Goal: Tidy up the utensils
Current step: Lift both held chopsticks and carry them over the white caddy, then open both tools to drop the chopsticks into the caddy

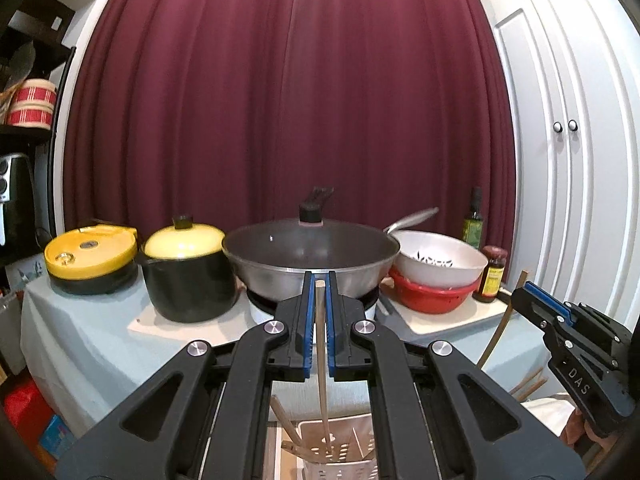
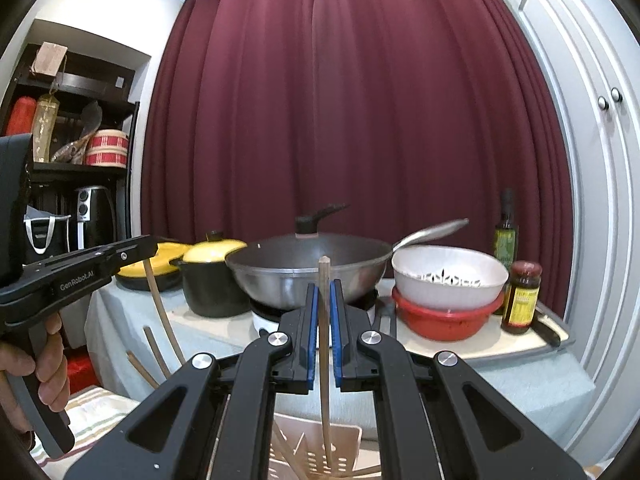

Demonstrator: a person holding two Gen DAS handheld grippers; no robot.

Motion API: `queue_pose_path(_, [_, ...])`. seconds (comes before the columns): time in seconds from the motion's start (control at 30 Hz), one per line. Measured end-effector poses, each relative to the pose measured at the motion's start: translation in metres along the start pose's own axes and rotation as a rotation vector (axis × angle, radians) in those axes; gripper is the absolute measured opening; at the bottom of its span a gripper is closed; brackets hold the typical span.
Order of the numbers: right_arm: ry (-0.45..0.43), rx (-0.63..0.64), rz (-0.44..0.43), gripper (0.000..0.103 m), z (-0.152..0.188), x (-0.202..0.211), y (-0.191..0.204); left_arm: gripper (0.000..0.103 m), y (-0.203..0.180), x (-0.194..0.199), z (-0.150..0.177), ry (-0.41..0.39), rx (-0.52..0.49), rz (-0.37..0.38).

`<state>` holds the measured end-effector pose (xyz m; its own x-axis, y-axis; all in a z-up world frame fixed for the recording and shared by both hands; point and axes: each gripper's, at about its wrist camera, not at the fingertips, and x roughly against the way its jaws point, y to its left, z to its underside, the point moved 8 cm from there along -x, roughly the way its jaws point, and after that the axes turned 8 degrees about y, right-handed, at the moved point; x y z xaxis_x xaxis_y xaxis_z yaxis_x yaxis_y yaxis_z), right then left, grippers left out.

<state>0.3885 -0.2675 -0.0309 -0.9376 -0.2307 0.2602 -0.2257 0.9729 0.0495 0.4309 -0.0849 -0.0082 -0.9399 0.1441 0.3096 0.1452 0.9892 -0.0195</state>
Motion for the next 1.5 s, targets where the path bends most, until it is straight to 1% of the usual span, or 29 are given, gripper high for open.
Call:
queue_pose_path(0.13, [0.031, -0.005, 0.004, 0.007, 0.014, -0.01, -0.003, 0.005, -0.001, -0.011, 0.014, 0.022, -0.005, 0.002])
queue_pose_path(0.27, [0.061, 0.0, 0.007, 0.007, 0.026, -0.018, -0.004, 0.005, -0.008, -0.022, 0.031, 0.039, -0.046, -0.019])
queue_pose_path(0.5, [0.109, -0.003, -0.002, 0.007, 0.04, -0.03, -0.006, 0.006, -0.009, -0.033, 0.047, 0.072, -0.056, -0.023])
queue_pose_path(0.53, [0.111, -0.004, -0.001, 0.007, 0.041, -0.031, -0.006, 0.008, -0.008, -0.034, 0.048, 0.072, -0.055, -0.025])
queue_pose_path(0.57, [0.113, -0.005, -0.001, 0.008, 0.042, -0.031, -0.006, 0.014, -0.008, -0.035, 0.049, 0.076, -0.055, -0.025])
queue_pose_path(0.6, [0.113, -0.004, -0.002, 0.012, 0.042, -0.031, -0.006, 0.02, -0.007, -0.035, 0.051, 0.079, -0.051, -0.024])
queue_pose_path(0.63, [0.112, -0.004, 0.001, 0.016, 0.042, -0.03, -0.006, 0.034, -0.006, -0.035, 0.051, 0.078, -0.046, -0.024])
queue_pose_path(0.67, [0.109, -0.005, 0.004, 0.027, 0.041, -0.029, -0.006, 0.049, -0.004, -0.034, 0.051, 0.072, -0.038, -0.026])
queue_pose_path(0.7, [0.104, -0.006, 0.008, 0.037, 0.041, -0.028, -0.006, 0.053, -0.003, -0.033, 0.051, 0.063, -0.027, -0.025])
queue_pose_path(0.77, [0.091, -0.003, 0.022, 0.046, 0.038, -0.024, -0.006, 0.057, -0.001, -0.031, 0.051, 0.059, -0.023, -0.029])
queue_pose_path(0.83, [0.082, 0.002, 0.038, 0.05, 0.035, -0.021, -0.007, 0.064, 0.0, -0.03, 0.05, 0.054, -0.027, -0.039])
queue_pose_path(0.87, [0.078, 0.002, 0.045, 0.055, 0.034, -0.019, -0.007, 0.064, 0.001, -0.029, 0.049, 0.052, -0.026, -0.04])
queue_pose_path(0.9, [0.072, 0.002, 0.052, 0.058, 0.032, -0.017, -0.008, 0.064, 0.001, -0.028, 0.049, 0.051, -0.024, -0.038])
queue_pose_path(0.93, [0.068, 0.002, 0.057, 0.06, 0.031, -0.016, -0.008, 0.066, 0.002, -0.027, 0.048, 0.051, -0.024, -0.036])
queue_pose_path(1.03, [0.056, 0.003, 0.082, 0.067, 0.026, -0.01, -0.01, 0.075, 0.003, -0.02, 0.045, 0.034, -0.027, -0.045])
queue_pose_path(1.13, [0.044, 0.006, 0.107, 0.073, 0.021, -0.004, -0.012, 0.081, 0.005, -0.011, 0.042, 0.013, -0.032, -0.074])
queue_pose_path(1.2, [0.036, 0.007, 0.124, 0.079, 0.018, 0.001, -0.012, 0.085, 0.008, -0.007, 0.04, 0.005, -0.034, -0.095])
queue_pose_path(1.27, [0.028, 0.009, 0.147, 0.083, 0.016, 0.006, -0.013, 0.09, 0.011, -0.002, 0.039, -0.004, -0.035, -0.117])
queue_pose_path(1.3, [0.025, 0.009, 0.16, 0.085, 0.015, 0.009, -0.013, 0.09, 0.012, 0.0, 0.038, -0.006, -0.035, -0.125])
queue_pose_path(1.5, [0.03, -0.021, 0.192, 0.086, 0.013, 0.02, -0.016, 0.094, 0.017, 0.014, 0.039, -0.003, -0.048, -0.156])
